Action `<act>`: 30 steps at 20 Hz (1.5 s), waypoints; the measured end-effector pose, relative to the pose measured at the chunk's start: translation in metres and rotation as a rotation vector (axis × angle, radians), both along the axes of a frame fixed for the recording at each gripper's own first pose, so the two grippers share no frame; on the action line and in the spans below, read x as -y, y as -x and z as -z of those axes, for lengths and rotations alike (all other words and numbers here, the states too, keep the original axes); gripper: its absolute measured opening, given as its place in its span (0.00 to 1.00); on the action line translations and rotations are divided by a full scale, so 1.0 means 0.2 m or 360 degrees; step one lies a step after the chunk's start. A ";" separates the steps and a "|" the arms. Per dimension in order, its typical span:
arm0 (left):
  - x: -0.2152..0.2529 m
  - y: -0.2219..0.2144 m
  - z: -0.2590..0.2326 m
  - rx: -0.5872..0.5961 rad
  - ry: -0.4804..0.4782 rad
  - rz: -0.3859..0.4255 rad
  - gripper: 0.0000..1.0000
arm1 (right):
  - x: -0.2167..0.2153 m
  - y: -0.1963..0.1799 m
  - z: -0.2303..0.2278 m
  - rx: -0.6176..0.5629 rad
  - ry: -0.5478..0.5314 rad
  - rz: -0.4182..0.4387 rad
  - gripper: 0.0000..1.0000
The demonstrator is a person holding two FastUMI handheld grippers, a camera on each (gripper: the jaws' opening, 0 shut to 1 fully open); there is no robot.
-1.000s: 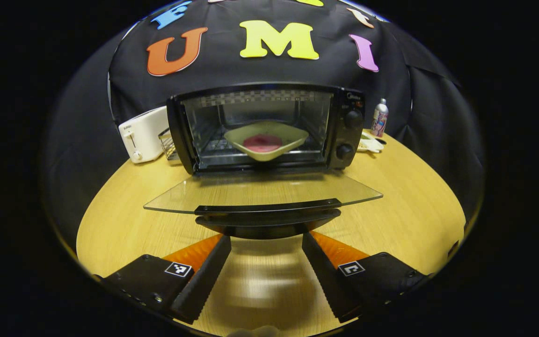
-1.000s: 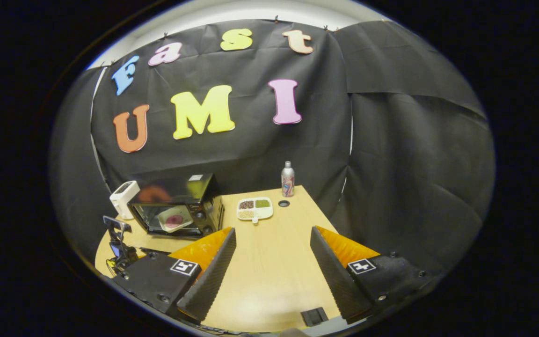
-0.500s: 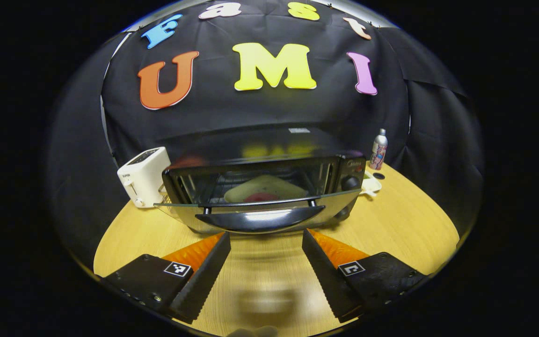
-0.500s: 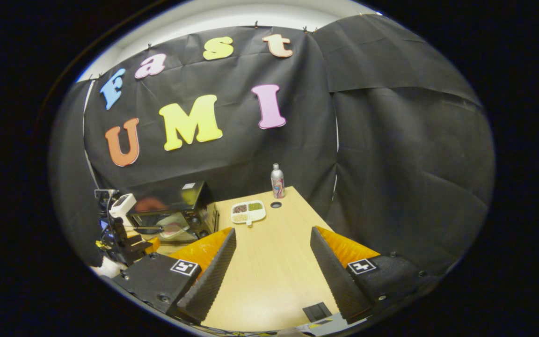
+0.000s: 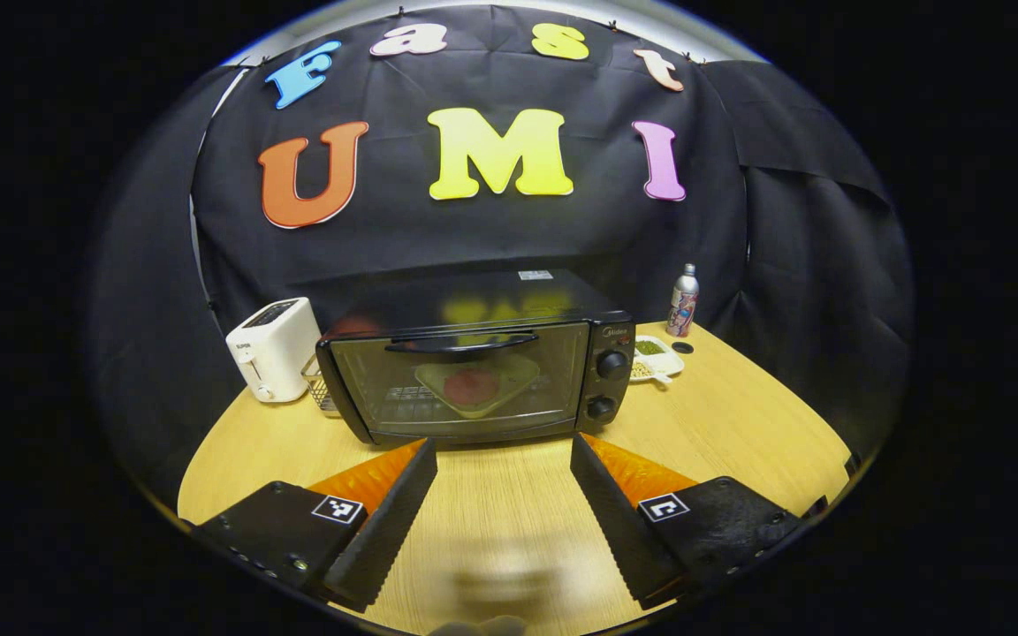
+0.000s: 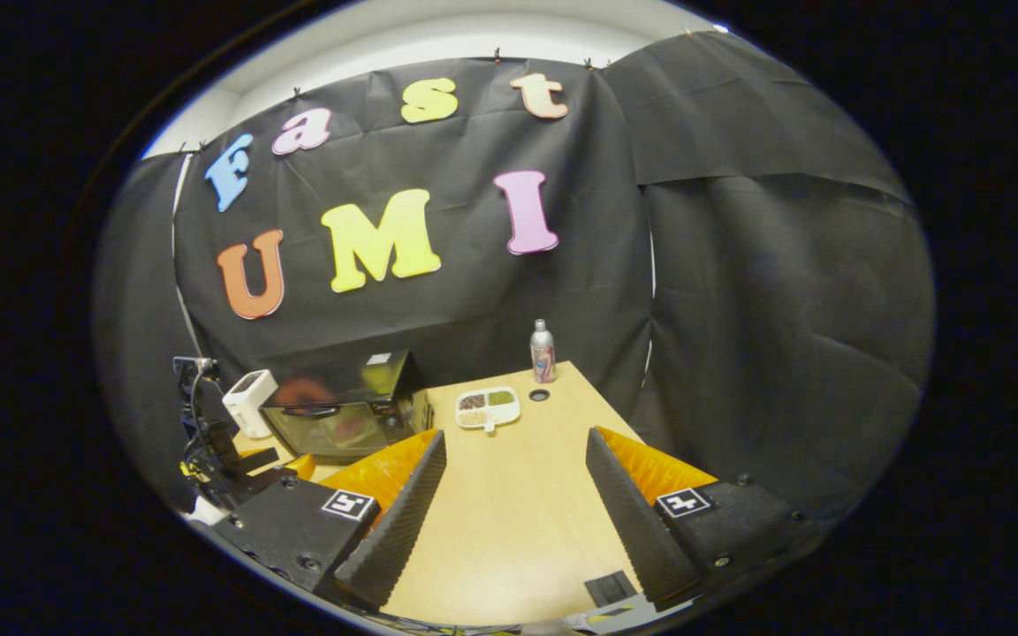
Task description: Open the electric oven with the left hand, put the food in, and close the electric oven.
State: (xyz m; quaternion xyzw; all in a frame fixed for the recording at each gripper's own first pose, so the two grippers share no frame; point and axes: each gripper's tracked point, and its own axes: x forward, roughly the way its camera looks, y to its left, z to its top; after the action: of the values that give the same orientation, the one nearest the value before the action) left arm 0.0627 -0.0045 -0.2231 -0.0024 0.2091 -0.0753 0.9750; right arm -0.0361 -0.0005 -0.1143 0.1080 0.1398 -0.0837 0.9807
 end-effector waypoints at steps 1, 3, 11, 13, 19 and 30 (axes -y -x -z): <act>0.00 0.04 -0.04 0.0011 0.0012 0.0009 0.98 | -0.01 0.02 -0.01 0.0010 0.0010 0.0003 0.96; 0.01 0.12 -0.12 0.0042 0.0039 0.0042 0.97 | -0.05 0.08 -0.04 0.0006 0.0027 0.0007 1.00; -0.04 0.52 -0.74 0.0377 0.0084 -0.0026 0.97 | -0.13 0.29 -0.23 0.0165 0.0128 -0.0156 1.00; -0.06 0.67 -0.90 0.0478 0.0062 -0.0078 0.97 | -0.11 0.36 -0.31 0.0227 0.0131 -0.0223 0.96; -0.05 1.09 -1.19 0.0667 0.0077 -0.0277 0.96 | 0.12 0.62 -0.45 0.0375 0.0191 -0.0291 0.96; 0.08 1.49 -1.26 0.0706 0.0001 -0.0317 0.97 | 0.23 0.91 -0.43 0.0464 0.0221 -0.0341 0.96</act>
State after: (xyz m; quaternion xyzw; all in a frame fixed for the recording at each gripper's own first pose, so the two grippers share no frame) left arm -0.2362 -0.0209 0.0286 -0.0067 -0.0115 0.0225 0.9997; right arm -0.2191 -0.0456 -0.0278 0.0354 0.0010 0.0282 0.9990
